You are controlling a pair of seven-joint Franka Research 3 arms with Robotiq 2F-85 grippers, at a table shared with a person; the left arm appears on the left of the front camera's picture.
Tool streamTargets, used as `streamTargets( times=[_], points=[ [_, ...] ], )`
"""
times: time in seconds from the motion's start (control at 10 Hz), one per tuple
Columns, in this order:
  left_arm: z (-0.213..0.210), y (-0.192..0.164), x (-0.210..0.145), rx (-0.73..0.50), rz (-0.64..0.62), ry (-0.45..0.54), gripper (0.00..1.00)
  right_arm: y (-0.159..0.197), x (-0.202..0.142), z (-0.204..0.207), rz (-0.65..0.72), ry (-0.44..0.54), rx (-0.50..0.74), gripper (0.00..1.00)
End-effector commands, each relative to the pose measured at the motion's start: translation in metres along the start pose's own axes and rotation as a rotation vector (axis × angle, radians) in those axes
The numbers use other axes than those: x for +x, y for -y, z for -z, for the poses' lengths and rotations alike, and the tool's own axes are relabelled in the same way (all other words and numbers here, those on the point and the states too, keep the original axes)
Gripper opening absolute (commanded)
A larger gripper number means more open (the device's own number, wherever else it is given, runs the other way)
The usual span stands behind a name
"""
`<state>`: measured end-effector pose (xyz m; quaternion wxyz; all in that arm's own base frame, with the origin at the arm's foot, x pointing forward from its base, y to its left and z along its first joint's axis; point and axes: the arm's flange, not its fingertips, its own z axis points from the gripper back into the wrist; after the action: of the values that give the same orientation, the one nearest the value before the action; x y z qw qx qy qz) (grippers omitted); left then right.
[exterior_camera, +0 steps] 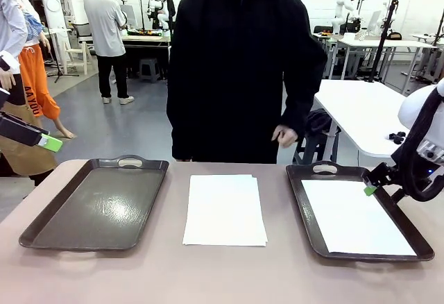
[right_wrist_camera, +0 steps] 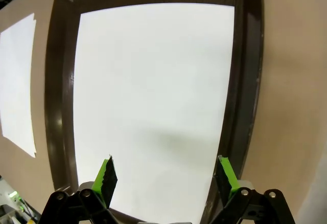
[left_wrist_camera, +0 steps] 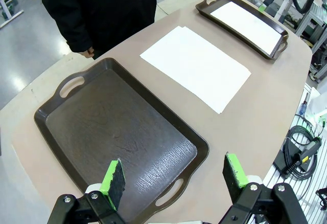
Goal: Sort the A4 documents.
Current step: Place the A4 Paper in the designated Handle tray, then receive the A4 Paper.
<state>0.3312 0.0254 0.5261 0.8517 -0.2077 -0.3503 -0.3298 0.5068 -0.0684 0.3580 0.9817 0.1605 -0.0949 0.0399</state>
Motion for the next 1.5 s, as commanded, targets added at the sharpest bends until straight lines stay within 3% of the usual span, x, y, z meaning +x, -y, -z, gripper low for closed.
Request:
streamTargets(
  times=[0.0, 1.4],
  points=[
    [0.0010, -0.0022, -0.0009, -0.016, 0.017, 0.008, 1.00, -0.0043, 0.0007, -0.0065, 0.008, 0.014, -0.040, 1.00],
    [0.0010, -0.0022, -0.0009, -0.016, 0.017, 0.008, 1.00, -0.0011, 0.0013, -0.0045, -0.003, 0.012, -0.004, 1.00]
  ],
)
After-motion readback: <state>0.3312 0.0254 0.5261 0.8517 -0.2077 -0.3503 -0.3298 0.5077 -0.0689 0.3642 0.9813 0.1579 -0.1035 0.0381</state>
